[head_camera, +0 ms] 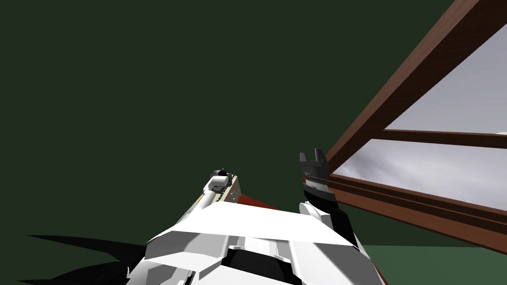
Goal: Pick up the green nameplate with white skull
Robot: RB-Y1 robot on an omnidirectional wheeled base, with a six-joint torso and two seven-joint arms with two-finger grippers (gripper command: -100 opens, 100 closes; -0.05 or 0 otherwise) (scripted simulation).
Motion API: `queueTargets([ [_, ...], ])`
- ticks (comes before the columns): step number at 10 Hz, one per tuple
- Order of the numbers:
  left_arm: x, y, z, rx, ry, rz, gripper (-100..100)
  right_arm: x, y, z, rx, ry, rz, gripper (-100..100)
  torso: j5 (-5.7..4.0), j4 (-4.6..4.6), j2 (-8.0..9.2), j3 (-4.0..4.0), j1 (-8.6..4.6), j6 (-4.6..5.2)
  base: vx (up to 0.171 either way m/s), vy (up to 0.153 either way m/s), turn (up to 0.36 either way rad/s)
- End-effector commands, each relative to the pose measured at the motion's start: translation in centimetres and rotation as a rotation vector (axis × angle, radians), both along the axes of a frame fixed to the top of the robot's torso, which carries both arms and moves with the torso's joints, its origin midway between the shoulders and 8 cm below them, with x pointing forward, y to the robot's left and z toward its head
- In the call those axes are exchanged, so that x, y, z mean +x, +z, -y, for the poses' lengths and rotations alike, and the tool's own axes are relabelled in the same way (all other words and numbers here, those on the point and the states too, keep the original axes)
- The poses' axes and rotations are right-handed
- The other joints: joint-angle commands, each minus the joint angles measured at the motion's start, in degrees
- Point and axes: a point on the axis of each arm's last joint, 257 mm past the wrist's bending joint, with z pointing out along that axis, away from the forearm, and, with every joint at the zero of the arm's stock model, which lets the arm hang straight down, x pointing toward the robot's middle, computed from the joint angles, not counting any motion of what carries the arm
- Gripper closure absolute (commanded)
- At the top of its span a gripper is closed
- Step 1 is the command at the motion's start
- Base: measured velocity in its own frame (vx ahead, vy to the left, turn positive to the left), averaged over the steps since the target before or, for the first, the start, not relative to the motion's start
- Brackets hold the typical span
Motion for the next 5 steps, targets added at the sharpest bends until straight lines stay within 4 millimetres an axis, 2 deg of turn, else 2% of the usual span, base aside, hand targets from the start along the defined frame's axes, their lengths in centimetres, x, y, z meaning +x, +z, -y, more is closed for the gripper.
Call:
queueTargets([
  [1, -1.5, -1.3, -0.2, -0.015, 0.026, -0.068, -100, 0.0, 0.0, 0.0, 0.000, 0.000, 0.000, 0, 0.00, 0.00, 0.00, 0.00, 0.00, 0.00, 0.006, 0.049, -0.006],
  [4, -3.4, -2.7, -0.7, -0.032, 0.064, -0.147, -100, 0.0, 0.0, 0.0, 0.000, 0.000, 0.000, 0, -0.01, 0.00, 0.02, 0.01, -0.04, 0.00, 0.006, 0.039, -0.002],
  [5, -3.0, -2.4, -0.5, -0.028, 0.055, -0.128, -100, 0.0, 0.0, 0.0, 0.000, 0.000, 0.000, 0, -0.01, 0.00, 0.02, 0.01, -0.04, 0.00, 0.003, 0.019, -0.001],
])
